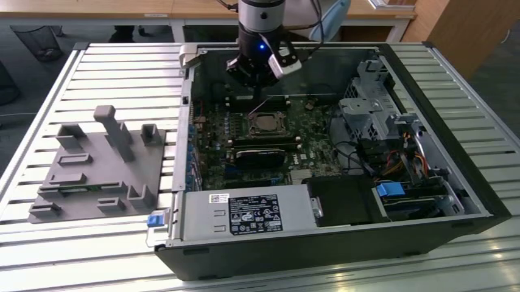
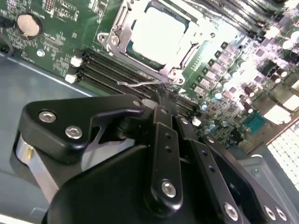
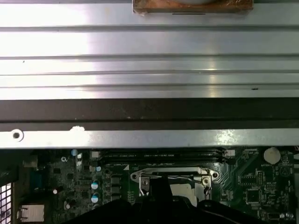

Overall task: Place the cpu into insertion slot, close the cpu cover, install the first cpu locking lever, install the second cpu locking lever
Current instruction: 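Install the first cpu locking lever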

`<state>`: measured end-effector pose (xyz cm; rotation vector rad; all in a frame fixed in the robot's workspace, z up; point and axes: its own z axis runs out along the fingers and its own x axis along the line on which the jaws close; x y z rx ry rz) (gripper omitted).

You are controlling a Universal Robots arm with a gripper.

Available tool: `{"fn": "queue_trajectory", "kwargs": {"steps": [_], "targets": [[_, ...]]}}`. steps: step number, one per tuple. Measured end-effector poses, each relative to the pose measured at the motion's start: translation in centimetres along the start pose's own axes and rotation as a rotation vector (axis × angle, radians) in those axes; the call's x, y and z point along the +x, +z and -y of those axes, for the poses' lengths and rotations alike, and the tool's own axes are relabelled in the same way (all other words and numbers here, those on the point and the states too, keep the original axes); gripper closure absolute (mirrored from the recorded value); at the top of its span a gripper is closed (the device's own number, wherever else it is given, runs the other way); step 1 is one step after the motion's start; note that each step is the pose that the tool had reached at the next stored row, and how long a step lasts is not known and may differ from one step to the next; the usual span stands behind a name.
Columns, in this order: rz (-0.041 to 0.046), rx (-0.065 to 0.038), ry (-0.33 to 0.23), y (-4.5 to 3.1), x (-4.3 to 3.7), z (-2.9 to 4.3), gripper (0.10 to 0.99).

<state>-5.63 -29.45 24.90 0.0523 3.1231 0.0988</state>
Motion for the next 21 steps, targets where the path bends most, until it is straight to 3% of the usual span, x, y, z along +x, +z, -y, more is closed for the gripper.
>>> {"fn": "queue_trajectory", "kwargs": {"steps": [2, 4, 8, 11, 21], "targets": [[-0.0004, -0.018, -0.001, 0.06, 0.00, 0.11, 0.980], [0.0014, -0.025, -0.003, 0.20, -0.01, 0.23, 0.980], [0.0052, -0.025, -0.005, 0.59, -0.17, 0.26, 0.980], [0.0052, -0.025, -0.005, 0.97, -0.96, 0.20, 0.980], [0.0028, -0.025, -0.036, 1.47, -1.42, -0.02, 0.980]]}}
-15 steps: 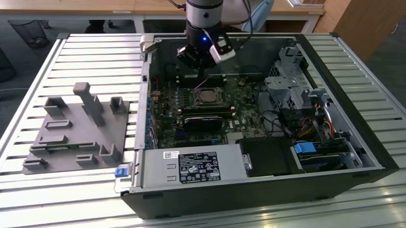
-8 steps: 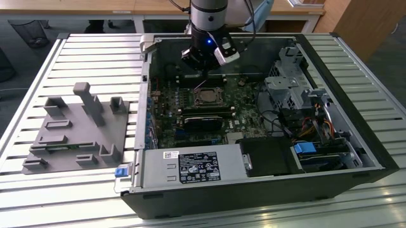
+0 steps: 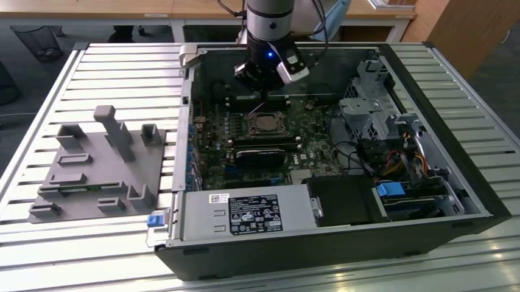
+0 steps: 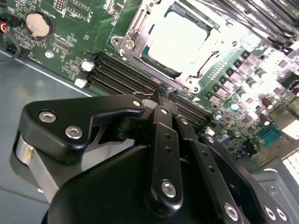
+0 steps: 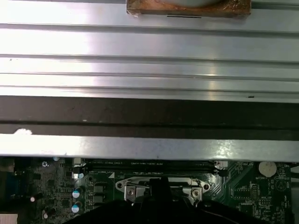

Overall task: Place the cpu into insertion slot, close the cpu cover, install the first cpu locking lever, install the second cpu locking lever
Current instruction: 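Install the first cpu locking lever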

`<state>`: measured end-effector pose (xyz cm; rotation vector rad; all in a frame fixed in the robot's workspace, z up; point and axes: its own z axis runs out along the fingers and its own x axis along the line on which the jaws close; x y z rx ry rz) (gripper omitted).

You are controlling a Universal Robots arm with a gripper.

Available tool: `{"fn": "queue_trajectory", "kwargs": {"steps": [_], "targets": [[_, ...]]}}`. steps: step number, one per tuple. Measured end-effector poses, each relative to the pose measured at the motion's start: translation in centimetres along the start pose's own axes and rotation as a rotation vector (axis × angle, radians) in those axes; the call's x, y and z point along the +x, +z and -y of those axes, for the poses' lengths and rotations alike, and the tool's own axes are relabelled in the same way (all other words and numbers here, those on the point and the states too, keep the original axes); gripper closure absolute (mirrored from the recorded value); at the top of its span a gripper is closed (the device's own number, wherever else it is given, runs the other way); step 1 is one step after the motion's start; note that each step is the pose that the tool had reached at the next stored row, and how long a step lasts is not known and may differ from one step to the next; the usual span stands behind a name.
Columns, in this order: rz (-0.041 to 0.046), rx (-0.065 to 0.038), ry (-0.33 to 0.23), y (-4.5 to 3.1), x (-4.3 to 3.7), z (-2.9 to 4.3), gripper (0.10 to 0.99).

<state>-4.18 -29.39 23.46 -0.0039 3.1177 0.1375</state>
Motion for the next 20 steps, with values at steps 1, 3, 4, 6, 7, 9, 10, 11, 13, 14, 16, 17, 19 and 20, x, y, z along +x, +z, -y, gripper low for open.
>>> {"fn": "queue_trajectory", "kwargs": {"steps": [1, 3, 4, 6, 7, 9, 10, 11, 13, 14, 16, 17, 19, 20], "targets": [[0.0000, 0.000, 0.000, 0.05, -0.09, -0.07, 0.980], [-0.0002, 0.000, -0.001, 0.16, -0.38, -0.20, 0.980], [-0.0002, 0.000, -0.001, 0.23, -0.53, -0.25, 0.980], [0.0000, 0.000, -0.001, 0.39, -0.76, -0.31, 0.980], [0.0000, 0.000, -0.001, 0.47, -0.84, -0.33, 0.980], [-0.0002, 0.000, -0.001, 0.67, -0.97, -0.36, 0.980], [-0.0001, 0.000, -0.001, 0.77, -1.02, -0.37, 0.980], [-0.0001, 0.000, -0.001, 0.88, -1.06, -0.38, 0.980], [-0.0002, 0.000, -0.001, 1.09, -1.16, -0.39, 0.980], [-0.0002, 0.000, -0.002, 1.21, -1.21, -0.40, 0.980], [-0.0003, 0.000, -0.001, 1.47, -1.36, -0.40, 0.980], [-0.0004, 0.000, -0.001, 1.59, -1.46, -0.39, 0.980], [-0.0005, 0.000, -0.001, 1.84, -1.64, -0.37, 0.980], [-0.0006, 0.000, -0.002, 1.94, -1.70, -0.37, 0.980]]}}
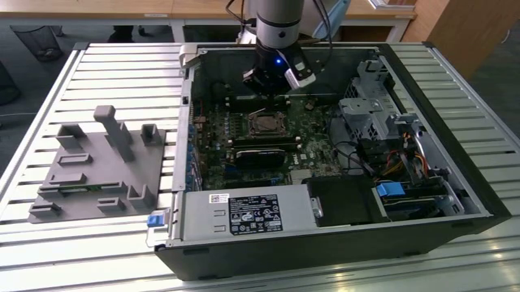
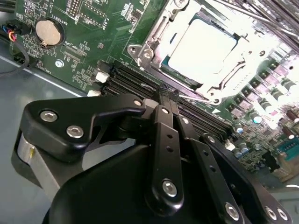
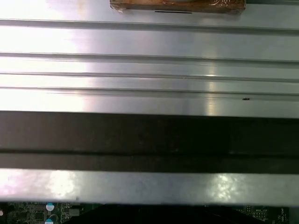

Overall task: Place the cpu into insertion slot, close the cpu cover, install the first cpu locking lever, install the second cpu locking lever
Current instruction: 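Install the first cpu locking lever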

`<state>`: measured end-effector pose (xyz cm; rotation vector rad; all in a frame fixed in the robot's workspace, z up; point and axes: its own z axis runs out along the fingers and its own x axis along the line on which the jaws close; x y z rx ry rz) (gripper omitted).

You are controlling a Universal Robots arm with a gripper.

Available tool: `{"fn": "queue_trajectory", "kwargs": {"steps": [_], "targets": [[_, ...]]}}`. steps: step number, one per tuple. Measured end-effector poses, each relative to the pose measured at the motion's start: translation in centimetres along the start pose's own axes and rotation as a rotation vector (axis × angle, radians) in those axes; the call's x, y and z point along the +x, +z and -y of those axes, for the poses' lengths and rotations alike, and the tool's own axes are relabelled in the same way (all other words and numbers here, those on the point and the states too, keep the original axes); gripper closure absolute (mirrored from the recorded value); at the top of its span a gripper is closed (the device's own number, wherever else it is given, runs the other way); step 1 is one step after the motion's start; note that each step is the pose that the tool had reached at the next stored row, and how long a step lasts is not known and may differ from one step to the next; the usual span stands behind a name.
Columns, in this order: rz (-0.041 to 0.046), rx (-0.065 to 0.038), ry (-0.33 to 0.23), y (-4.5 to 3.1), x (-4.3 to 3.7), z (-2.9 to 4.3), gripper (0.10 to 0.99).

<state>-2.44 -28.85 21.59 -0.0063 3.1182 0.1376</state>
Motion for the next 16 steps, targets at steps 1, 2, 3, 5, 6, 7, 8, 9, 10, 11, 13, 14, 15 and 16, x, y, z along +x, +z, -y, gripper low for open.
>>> {"fn": "queue_trajectory", "kwargs": {"steps": [1, 2, 3, 5, 6, 7, 8, 9, 10, 11, 13, 14, 15, 16], "targets": [[0.0000, 0.000, 0.000, 0.10, -0.06, 0.01, 0.980], [-0.0001, 0.000, 0.000, 0.20, -0.13, 0.01, 0.980], [-0.0001, 0.000, 0.000, 0.30, -0.19, 0.02, 0.980], [-0.0002, 0.000, 0.000, 0.47, -0.30, 0.03, 0.980], [-0.0002, 0.000, 0.000, 0.55, -0.34, 0.04, 0.980], [-0.0002, 0.000, 0.000, 0.64, -0.38, 0.05, 0.980], [-0.0002, 0.000, 0.000, 0.73, -0.42, 0.06, 0.980], [-0.0002, 0.000, 0.000, 0.83, -0.46, 0.07, 0.980], [0.0001, 0.000, 0.000, 0.95, -0.49, 0.07, 0.980], [-0.0001, 0.000, 0.000, 1.06, -0.50, 0.08, 0.980], [-0.0001, 0.000, 0.000, 1.28, -0.52, 0.10, 0.980], [-0.0001, 0.000, 0.000, 1.37, -0.53, 0.11, 0.980], [-0.0002, 0.000, 0.000, 1.45, -0.54, 0.12, 0.980], [-0.0002, 0.000, 0.000, 1.50, -0.54, 0.13, 0.980]]}}
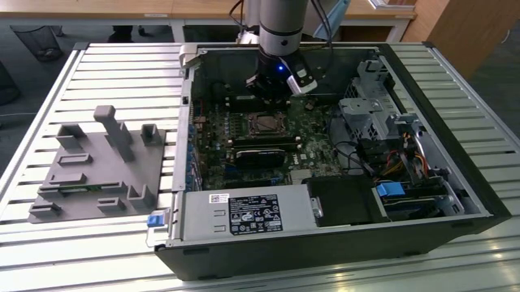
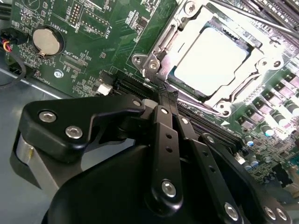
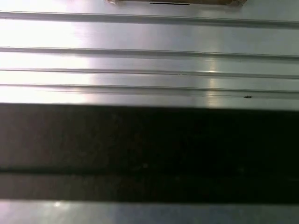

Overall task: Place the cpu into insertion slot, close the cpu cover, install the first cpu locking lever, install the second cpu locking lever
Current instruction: 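Install the first cpu locking lever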

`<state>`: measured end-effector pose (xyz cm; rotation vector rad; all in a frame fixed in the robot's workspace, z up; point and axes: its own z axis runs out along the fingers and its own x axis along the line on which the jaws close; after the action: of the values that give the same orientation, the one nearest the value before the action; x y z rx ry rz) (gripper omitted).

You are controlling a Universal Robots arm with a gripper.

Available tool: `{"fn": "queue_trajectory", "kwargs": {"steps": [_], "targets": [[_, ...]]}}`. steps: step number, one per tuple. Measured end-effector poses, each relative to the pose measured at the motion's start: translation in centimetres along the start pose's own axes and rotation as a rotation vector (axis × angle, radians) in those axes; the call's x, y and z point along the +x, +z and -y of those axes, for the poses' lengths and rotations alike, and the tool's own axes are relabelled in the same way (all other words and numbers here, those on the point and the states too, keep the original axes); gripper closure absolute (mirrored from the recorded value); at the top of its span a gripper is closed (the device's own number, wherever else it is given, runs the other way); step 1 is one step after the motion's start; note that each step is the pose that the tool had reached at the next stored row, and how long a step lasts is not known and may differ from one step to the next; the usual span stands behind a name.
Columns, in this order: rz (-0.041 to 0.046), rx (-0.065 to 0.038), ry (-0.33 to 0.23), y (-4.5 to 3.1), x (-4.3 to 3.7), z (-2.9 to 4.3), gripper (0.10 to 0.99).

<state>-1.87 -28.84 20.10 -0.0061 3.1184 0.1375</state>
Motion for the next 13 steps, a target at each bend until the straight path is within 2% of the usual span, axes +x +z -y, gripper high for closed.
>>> {"fn": "queue_trajectory", "kwargs": {"steps": [13], "targets": [[-0.0002, 0.007, 0.000, 0.16, -0.02, -0.02, 0.980]]}}
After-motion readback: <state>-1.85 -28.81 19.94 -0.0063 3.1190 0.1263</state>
